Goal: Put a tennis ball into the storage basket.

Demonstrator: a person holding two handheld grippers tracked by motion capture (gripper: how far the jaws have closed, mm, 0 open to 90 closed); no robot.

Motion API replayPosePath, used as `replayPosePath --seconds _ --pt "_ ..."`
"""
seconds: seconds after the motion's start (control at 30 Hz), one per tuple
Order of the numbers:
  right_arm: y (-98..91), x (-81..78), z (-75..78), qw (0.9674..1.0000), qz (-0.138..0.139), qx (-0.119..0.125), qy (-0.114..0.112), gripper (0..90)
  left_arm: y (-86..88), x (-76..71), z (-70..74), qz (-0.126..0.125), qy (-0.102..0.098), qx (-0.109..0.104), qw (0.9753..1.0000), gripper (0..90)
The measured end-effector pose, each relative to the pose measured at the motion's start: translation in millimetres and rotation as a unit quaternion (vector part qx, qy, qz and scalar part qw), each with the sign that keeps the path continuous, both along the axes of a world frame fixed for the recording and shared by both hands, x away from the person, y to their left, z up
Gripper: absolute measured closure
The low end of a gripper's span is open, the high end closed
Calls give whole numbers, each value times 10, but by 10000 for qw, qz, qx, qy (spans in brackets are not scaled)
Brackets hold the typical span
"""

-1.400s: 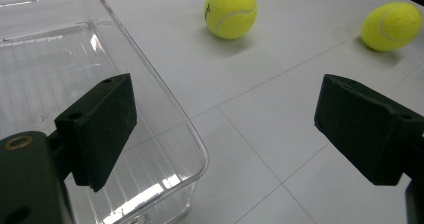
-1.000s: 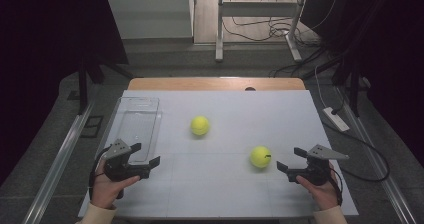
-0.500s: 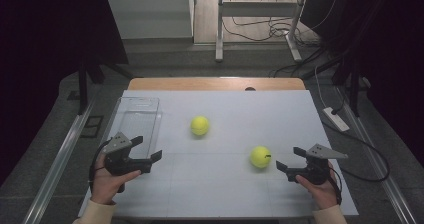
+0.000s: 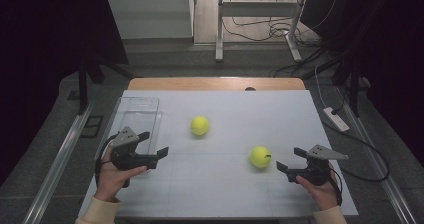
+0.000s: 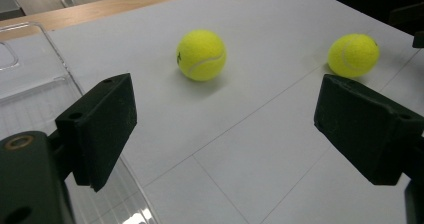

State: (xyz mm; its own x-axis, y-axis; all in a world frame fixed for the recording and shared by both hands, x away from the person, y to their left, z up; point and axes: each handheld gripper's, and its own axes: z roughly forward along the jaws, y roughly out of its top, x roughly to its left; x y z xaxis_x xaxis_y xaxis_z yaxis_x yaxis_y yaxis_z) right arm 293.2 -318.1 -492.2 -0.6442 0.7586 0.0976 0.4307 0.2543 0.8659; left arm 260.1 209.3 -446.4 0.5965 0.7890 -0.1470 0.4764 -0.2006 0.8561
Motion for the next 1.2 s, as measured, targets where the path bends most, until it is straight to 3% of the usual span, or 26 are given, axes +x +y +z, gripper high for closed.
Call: replayPosePath --seconds 0.63,1.2 --pt "1 30 -18 10000 -6 -7 14 89 -146 126 14 -101 113 53 9999 109" --pt "13 18 -10 10000 -6 -20 -4 89 -328 300 42 -200 281 253 9991 111"
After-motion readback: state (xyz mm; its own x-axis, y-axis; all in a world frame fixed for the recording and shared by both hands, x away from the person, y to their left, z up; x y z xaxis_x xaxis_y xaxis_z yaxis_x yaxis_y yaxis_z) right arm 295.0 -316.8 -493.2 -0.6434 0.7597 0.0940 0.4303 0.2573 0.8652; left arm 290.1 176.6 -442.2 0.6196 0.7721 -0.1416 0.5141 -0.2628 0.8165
